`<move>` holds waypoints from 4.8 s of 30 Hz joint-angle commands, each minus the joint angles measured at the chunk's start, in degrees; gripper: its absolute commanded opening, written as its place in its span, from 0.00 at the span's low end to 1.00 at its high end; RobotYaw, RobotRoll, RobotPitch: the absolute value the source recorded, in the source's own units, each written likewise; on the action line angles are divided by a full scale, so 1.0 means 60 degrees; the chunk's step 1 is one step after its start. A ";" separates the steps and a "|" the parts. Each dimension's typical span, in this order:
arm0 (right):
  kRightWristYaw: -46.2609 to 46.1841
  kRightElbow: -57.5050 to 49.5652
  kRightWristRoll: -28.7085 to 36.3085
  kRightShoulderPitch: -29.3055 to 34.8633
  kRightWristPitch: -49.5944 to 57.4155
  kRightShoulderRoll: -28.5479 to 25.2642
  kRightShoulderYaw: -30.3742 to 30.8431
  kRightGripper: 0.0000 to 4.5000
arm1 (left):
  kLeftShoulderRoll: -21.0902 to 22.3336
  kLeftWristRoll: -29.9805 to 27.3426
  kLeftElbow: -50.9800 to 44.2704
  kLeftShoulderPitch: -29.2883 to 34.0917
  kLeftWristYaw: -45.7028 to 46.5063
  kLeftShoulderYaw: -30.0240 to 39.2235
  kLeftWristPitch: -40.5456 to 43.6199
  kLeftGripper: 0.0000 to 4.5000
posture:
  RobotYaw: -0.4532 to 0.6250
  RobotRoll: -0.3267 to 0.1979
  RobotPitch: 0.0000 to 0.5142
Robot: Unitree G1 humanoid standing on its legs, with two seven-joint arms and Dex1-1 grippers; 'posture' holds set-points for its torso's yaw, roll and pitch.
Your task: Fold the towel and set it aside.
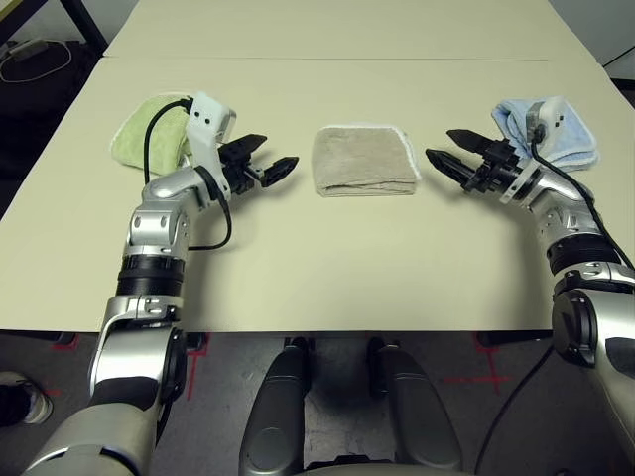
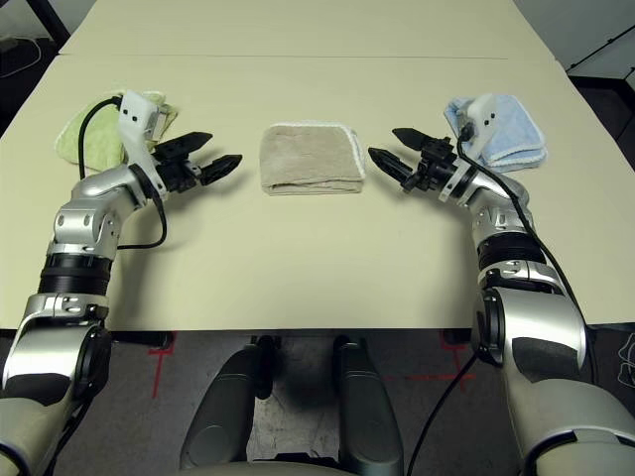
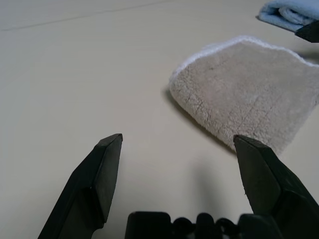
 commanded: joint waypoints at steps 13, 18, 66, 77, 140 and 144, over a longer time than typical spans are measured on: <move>-0.0370 -0.0140 0.0315 -0.0861 0.2990 0.0596 0.0214 0.99 | 0.0309 -0.1063 -0.1461 0.0845 -0.0959 0.0010 0.0125 1.00 | 0.45 0.62 0.42; -0.0458 -0.0025 0.0557 -0.1116 0.4078 0.0658 0.0070 0.99 | 0.0484 -0.0944 -0.1333 0.0825 -0.1841 -0.0455 -0.0436 1.00 | 0.45 0.62 0.42; -0.1250 0.0468 0.0336 -0.1655 0.5127 0.0944 0.0274 0.00 | 0.0663 -0.0570 -0.1020 0.0803 -0.2223 -0.0965 -0.1228 1.00 | 0.45 0.62 0.42; -0.1100 -0.0056 0.0894 -0.1491 0.4280 0.0940 -0.0350 0.00 | 0.0640 -0.0539 -0.1078 0.0856 -0.2224 -0.1031 -0.1181 1.00 | 0.44 0.62 0.41; -0.7643 0.1739 0.2465 -0.1306 -0.2863 -0.0142 -0.3828 0.00 | 0.0413 -0.0619 -0.0631 0.0486 -0.1873 -0.0957 -0.0926 1.00 | 0.39 0.62 0.41; -0.7726 0.1594 0.2455 -0.0888 -0.2928 -0.0164 -0.3837 0.00 | 0.0432 -0.0603 -0.0631 0.0495 -0.1889 -0.0946 -0.0952 1.00 | 0.39 0.62 0.41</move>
